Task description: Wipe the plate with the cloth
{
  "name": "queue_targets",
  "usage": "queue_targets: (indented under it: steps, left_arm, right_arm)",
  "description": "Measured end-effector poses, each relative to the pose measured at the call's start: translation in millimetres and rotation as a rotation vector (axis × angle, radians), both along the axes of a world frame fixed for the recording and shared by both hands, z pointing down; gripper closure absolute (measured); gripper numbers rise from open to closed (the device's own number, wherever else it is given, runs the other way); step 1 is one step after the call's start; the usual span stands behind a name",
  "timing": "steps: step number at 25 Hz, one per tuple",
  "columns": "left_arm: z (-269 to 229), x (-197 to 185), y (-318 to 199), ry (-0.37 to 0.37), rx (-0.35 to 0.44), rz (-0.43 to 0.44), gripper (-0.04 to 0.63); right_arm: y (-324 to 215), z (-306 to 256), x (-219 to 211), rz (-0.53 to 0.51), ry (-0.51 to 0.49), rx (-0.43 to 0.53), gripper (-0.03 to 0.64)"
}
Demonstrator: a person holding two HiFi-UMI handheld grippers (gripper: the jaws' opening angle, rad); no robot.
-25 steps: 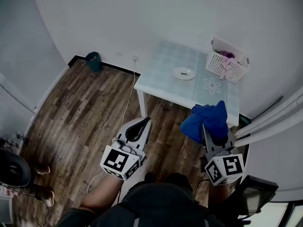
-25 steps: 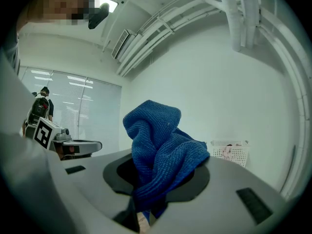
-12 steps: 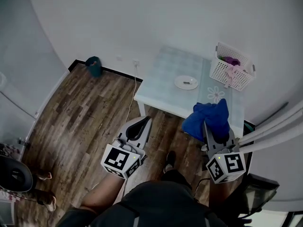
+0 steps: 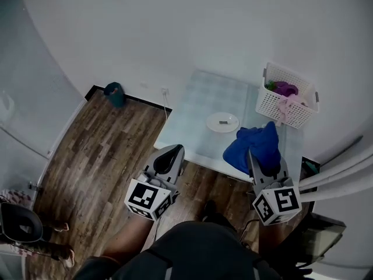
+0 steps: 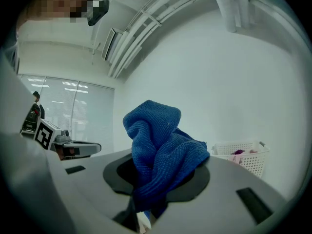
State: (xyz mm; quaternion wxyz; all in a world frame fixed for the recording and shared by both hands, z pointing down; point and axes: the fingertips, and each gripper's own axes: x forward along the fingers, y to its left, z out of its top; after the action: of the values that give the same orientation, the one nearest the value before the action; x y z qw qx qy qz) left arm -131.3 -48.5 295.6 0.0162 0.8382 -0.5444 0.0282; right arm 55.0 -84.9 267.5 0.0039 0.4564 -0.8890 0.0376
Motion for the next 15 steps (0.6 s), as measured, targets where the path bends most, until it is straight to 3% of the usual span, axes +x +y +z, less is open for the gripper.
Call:
queue_targets:
  steps: [8,15]
  left_arm:
    - [13.6,28.5,-75.7,-0.112,-0.040,-0.002,0.586]
    - [22.0,26.8,-115.7,-0.194,-0.071,0.009,0.586]
  right_arm:
    - [-75.7,5.1,32.1,-0.012,-0.027,-0.016,0.491]
    - [-113.7,6.2,38.8,-0.009,-0.039,-0.022,0.491]
